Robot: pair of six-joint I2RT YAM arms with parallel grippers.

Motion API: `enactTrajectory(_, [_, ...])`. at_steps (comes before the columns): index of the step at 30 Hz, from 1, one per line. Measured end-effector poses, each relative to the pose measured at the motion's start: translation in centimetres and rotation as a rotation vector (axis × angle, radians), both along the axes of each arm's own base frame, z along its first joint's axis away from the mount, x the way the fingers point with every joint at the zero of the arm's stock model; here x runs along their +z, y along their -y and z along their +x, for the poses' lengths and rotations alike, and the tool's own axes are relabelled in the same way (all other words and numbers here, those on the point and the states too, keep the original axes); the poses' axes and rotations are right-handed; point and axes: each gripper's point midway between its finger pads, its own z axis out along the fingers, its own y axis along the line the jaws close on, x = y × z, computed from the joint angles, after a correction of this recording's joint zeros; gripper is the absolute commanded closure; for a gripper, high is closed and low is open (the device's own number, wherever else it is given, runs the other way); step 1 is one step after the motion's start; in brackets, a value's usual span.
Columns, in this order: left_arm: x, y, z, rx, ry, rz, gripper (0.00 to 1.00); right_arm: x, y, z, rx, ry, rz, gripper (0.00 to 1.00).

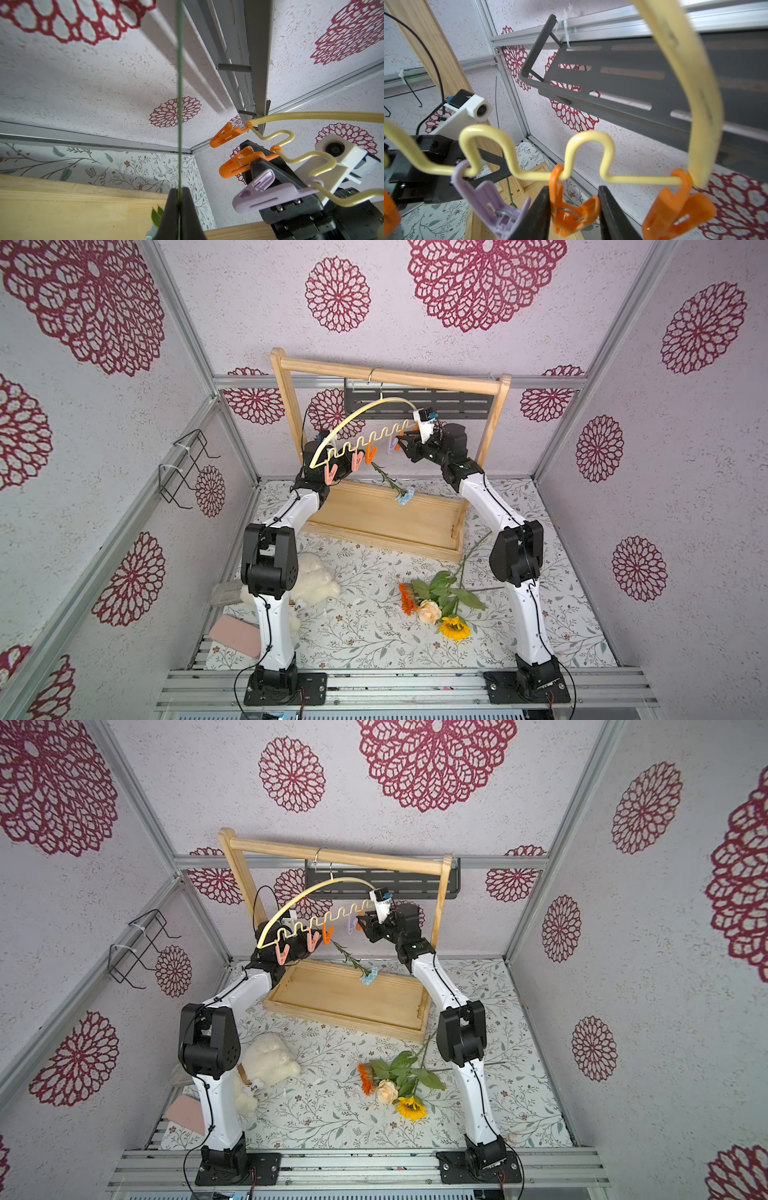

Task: Dry the flowers on a clothes hanger
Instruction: Open the clamp at the hanger.

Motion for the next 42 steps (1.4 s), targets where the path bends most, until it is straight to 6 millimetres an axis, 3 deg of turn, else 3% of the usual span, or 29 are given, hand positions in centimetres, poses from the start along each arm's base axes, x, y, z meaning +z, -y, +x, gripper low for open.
enactTrajectory(3, [0.1,0.1,0.2,-0.003,0.002,-0.011,1.00,-0.1,0.1,0.1,-0.003,-0.008,0.004,0.48])
enactTrajectory(7, [0.3,0.2,0.4,-0.006,0.003,-0.023,1.00,-0.1,0.1,0.1,-0.010,-0.011,0.003,0.46])
enactTrajectory(15, [0.2,0.8,0.3,-0.014,-0.006,-0.035,1.00,-0.2,0.6,0.6,-0.049,-0.033,0.021,0.46])
enactTrajectory(24, [0.2,1.2,0.2,-0.020,-0.011,-0.044,1.00,-0.6,1.1,1.0,-0.087,-0.063,0.030,0.58])
enactTrajectory(42, [0.5,1.4,0.1,-0.025,-0.001,-0.049,1.00,-0.6,1.1,1.0,-0.086,-0.062,0.025,0.50])
